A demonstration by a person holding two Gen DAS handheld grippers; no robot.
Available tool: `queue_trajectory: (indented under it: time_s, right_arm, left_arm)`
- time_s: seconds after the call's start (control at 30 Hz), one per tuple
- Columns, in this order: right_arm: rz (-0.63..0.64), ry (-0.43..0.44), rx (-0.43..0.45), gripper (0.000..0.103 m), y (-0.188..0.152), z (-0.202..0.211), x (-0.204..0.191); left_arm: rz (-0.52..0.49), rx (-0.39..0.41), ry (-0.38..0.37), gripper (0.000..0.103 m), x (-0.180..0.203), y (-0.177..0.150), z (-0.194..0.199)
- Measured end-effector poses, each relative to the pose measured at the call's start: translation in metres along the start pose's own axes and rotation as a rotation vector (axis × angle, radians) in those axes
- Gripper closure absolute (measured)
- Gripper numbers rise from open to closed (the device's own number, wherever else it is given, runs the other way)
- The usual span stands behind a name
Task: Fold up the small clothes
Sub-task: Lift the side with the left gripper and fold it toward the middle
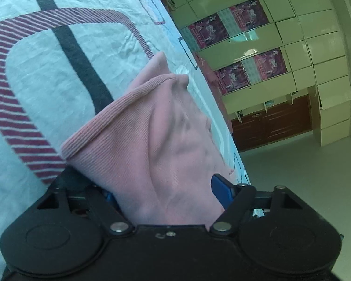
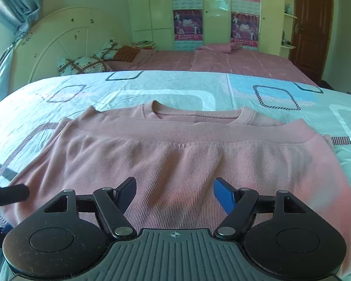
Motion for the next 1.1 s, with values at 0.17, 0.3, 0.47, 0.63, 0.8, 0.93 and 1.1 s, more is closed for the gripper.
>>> queue_trajectory:
  time_s: [0.17, 0.3, 0.47, 0.63, 0.8, 0.93, 1.1]
  right_arm:
    - [0.011, -0.052, -0.089, 0.039, -0.016, -0.027, 0.01]
    - [0.053, -0.079, -0.079, 0.039, -0.017, -0.027, 0.006]
    - [0.063, -0.092, -0.065, 0.038, -0.024, -0.027, 0.011]
    - [0.037, -0.042, -0.069, 0.038, -0.016, -0.026, 0.016]
    - [-0.067, 0.025, 0.009, 0.038, -0.004, 0.002, 0.038]
    - [-0.099, 0.036, 0.042, 0.038, 0.0, 0.031, 0.065]
    - [-0.155, -0.012, 0.091, 0.038, -0.004, 0.077, 0.116]
  left_arm:
    - [0.023, 0.026, -0.003, 0.082, -0.001, 0.013, -0.031]
    - [0.023, 0.036, -0.004, 0.089, -0.005, 0.016, -0.036]
    - [-0.005, 0.056, 0.008, 0.091, 0.004, 0.016, -0.03]
    - [-0.102, 0.121, 0.035, 0.093, 0.03, 0.016, -0.017]
    - [-0.279, 0.203, 0.032, 0.093, 0.088, 0.009, -0.001]
    - [-0.441, 0.229, -0.018, 0.093, 0.15, -0.016, -0.002]
    - [-0.65, 0.17, -0.104, 0.093, 0.229, -0.083, -0.031]
Point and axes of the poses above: each gripper's, at about its wrist camera, not at the fingertips, and z roughly against the way its jaws point, x to its right, y to its top, the point moved 6 cm from there along -z, roughly the way its jaws point, and after that the axes turned 14 degrees about y, right-handed, at the moved point
